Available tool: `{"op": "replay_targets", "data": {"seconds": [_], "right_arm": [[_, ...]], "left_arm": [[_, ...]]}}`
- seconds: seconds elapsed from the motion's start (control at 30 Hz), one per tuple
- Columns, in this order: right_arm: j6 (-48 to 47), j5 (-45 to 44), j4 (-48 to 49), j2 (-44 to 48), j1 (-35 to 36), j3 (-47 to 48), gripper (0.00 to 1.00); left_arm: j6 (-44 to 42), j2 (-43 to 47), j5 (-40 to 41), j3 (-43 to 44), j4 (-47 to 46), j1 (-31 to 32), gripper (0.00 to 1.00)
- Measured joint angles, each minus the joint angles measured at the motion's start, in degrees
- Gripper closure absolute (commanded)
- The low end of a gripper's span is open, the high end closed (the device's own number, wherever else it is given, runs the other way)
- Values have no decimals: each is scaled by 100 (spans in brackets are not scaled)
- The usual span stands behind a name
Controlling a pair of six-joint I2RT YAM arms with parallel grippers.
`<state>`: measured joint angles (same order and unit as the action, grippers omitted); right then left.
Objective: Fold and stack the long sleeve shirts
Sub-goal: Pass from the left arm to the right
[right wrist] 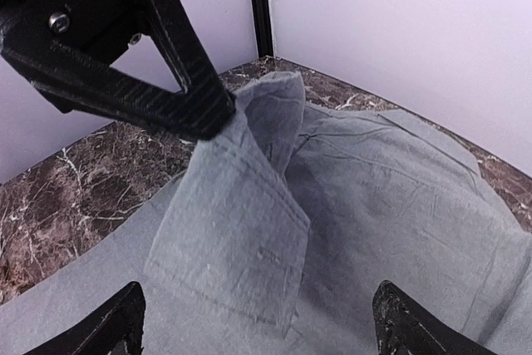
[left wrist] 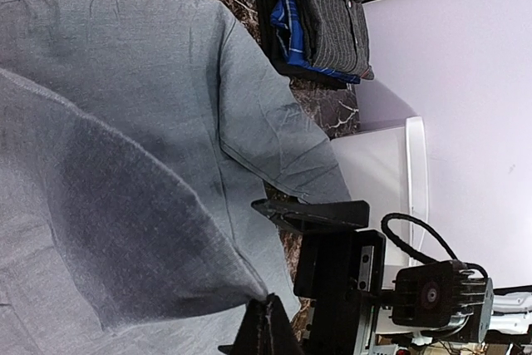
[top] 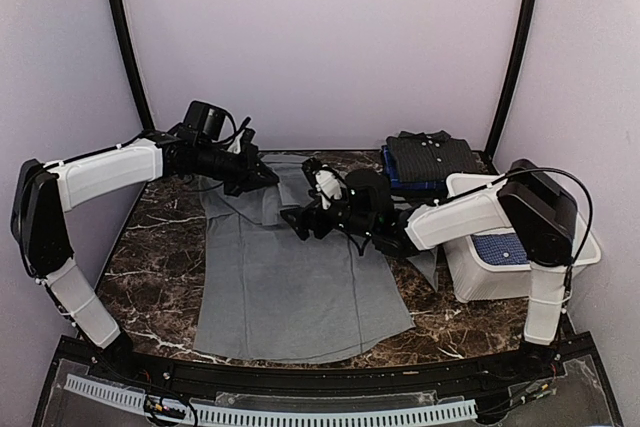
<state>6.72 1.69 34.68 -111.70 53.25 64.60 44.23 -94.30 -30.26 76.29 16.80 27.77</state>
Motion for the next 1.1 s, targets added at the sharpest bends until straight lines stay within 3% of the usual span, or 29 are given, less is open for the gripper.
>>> {"op": "replay_targets", "data": {"seconds": [0.1,0.17,0.3,0.33,0.4,0.43,0.53,0.6,0.73,1.1], "right_arm": [[-157,-26,-2,-216,0,400,13],[-210,-44,-20,-363,0,651,25],[-297,-39,-160,-553,0,1051,61],[-308,-35,-203,-586,0,1134,76],[-308,-26,-302,-597,0,1224,95],[-310,-37,-380,-597,0,1272,100],[-271,-85,-688,-597,0,1447,100],[-212,-199,-977,-597,-2,1602,100],[-101,-354,-1738,-597,-92,1976,100],[109,-232,-3272,-820,-826,2868,100]], "left_arm": [[9,15,-87,0,-37,-28,100],[9,26,-133,0,-44,-33,100],[4,39,-192,2,-46,-59,100],[2,42,-197,2,-44,-61,100],[-2,46,-201,4,-46,-68,100],[-9,46,-201,9,-46,-76,100],[-50,46,-166,17,-44,-94,95],[-116,46,-90,17,-39,-94,72],[-236,131,157,-44,-7,-94,57],[-52,1971,1294,-2236,664,85,64]]}}
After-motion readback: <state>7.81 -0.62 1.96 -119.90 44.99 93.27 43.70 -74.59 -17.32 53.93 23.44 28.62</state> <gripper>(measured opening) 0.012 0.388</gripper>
